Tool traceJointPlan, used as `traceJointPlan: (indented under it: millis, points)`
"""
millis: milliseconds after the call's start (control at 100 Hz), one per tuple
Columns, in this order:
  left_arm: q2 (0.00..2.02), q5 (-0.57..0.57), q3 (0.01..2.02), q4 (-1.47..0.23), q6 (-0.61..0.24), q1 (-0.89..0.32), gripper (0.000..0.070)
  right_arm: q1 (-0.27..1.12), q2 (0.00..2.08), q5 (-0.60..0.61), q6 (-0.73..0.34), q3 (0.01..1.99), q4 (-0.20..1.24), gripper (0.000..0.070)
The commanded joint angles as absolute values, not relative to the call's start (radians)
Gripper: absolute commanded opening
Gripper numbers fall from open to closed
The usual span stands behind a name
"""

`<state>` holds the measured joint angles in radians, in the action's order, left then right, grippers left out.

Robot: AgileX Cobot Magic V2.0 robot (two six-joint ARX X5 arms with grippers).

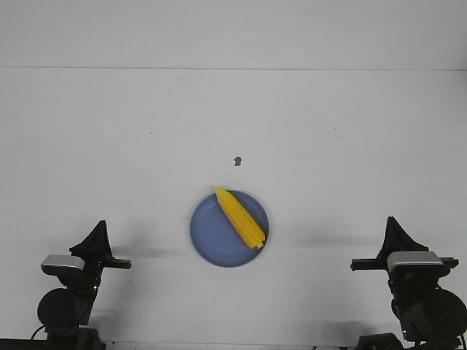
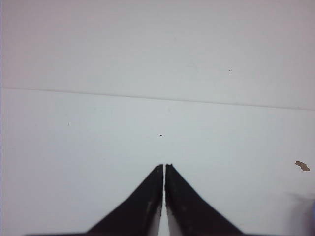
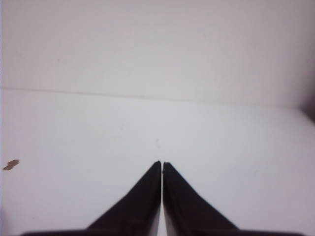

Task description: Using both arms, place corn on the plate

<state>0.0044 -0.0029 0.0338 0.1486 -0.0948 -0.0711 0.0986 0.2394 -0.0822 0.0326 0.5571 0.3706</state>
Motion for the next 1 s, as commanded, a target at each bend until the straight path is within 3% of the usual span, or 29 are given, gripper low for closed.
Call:
traceJointPlan:
  millis: [0,390,990]
  points:
    - [0.003,-0.007,0.014,0.159,-0.095,-0.07,0.0012,0.084,0.216,-0.087,0.072,0.526,0.327,0.0008]
    - [0.003,-0.007,0.014,0.159,-0.095,-0.07,0.0012,0.039,-0.001,-0.086,0.041,0.23,0.069,0.0008]
    - [0.003,-0.007,0.014,0.159,-0.095,-0.07,0.0012,0.039,0.001,-0.085,-0.004,0.012,-0.197,0.0008]
